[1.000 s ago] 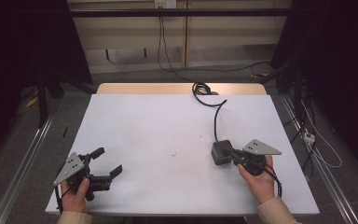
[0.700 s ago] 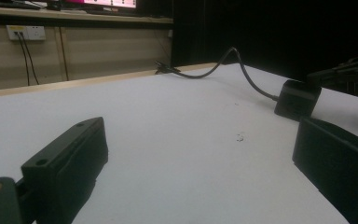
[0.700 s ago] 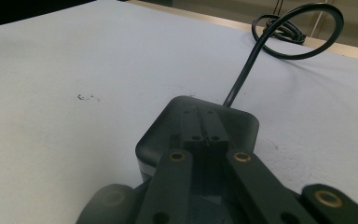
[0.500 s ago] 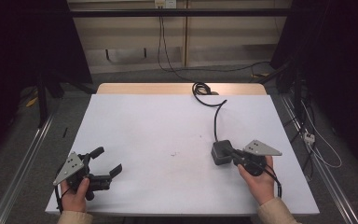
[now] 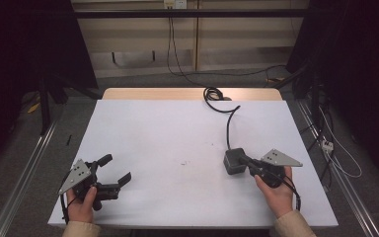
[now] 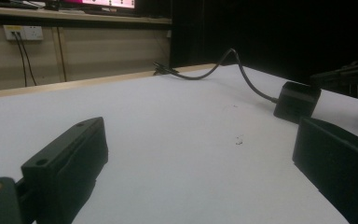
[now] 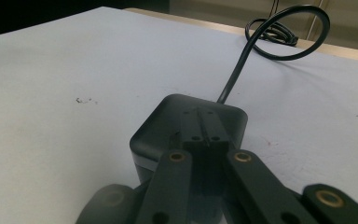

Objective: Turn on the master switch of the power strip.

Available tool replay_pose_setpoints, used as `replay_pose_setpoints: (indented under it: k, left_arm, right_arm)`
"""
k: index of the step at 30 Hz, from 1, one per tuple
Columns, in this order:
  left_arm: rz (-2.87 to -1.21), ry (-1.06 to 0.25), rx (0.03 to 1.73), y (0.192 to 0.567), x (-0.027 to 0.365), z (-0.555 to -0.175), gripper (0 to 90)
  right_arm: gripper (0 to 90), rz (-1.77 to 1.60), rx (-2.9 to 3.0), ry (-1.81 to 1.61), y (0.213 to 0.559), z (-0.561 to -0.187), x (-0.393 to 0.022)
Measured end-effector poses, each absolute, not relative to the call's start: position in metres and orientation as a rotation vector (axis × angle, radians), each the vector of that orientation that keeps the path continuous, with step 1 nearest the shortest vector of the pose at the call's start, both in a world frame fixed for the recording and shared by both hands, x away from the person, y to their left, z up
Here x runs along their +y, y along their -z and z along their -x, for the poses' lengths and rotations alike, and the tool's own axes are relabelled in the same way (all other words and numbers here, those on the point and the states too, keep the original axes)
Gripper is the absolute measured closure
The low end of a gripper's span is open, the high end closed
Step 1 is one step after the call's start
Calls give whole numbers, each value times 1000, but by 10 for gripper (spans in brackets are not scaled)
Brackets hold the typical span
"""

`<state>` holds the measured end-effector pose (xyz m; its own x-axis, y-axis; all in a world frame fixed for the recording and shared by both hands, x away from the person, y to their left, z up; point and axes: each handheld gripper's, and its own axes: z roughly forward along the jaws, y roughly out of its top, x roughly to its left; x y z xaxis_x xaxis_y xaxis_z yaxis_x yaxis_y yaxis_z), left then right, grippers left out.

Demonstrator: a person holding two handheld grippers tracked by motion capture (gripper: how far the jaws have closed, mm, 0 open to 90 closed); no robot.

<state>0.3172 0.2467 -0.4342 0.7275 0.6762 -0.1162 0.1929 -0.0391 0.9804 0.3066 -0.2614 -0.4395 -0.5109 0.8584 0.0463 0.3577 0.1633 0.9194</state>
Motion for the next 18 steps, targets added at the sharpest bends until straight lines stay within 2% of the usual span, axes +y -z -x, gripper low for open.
replay_pose_setpoints:
  k: [18]
  left_arm:
    - [-1593,-442,717,435,244,-319,30]
  right_arm:
    - [669,-1172,1952,-1376,437,-303,-261]
